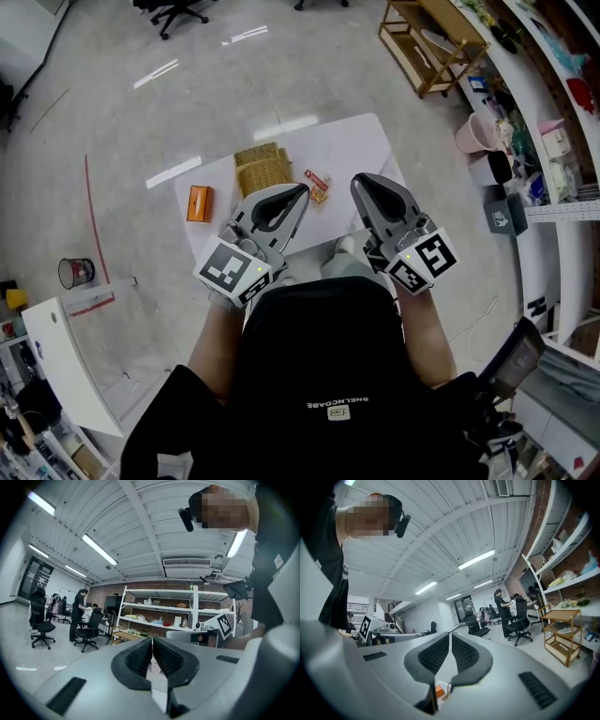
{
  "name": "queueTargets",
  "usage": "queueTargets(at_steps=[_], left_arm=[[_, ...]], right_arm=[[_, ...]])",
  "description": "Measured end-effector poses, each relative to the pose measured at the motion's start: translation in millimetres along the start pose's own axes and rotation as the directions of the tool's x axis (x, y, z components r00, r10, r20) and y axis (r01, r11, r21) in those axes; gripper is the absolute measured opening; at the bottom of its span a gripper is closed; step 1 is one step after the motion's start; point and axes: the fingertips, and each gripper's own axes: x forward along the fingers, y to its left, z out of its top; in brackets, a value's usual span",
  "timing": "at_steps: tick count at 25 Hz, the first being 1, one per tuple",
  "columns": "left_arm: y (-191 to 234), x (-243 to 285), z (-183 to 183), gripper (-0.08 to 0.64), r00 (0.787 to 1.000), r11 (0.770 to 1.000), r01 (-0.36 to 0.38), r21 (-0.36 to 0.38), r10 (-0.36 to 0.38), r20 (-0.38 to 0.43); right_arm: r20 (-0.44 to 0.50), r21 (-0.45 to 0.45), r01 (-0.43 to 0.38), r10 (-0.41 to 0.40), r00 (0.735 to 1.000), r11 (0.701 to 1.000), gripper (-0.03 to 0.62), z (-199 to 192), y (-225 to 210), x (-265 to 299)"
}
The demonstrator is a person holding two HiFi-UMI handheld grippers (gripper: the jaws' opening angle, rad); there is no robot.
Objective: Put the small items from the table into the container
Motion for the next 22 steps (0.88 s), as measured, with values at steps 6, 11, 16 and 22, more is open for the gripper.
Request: queueTargets(at_steps=[6,11,16,22], left_arm=[[13.5,41.7,-8.3,0.006,0.998,0.998,-0.054,-0.026,0.053,-0.039],[26.9,76.5,-7.3,0.008,0.989,0.990,-0.139,-0.026,0.137,-0.053],[36.0,105.7,-11.9,0.044,0.975,0.976,-0.214,-0.034,0.211,-0.071],[44.6,126.8,-29.4,0.078,0.944,0.947,-0.314,-0.061,0.304,-0.129]], right_arm=[[-0.032,0.024,-0.055,0.056,0.998,0.998,0.011,-1.2,-42.4,11.3],[-0.053,0.041,-0.111,0.113,0.992,0.993,0.011,3.5,-79.8,19.0],[-0.075,0.057,-0.160,0.164,0.984,0.985,0.011,4.7,-107.5,22.4],[-0.099,0.074,-0.193,0.200,0.975,0.978,0.011,2.0,-135.1,22.0]])
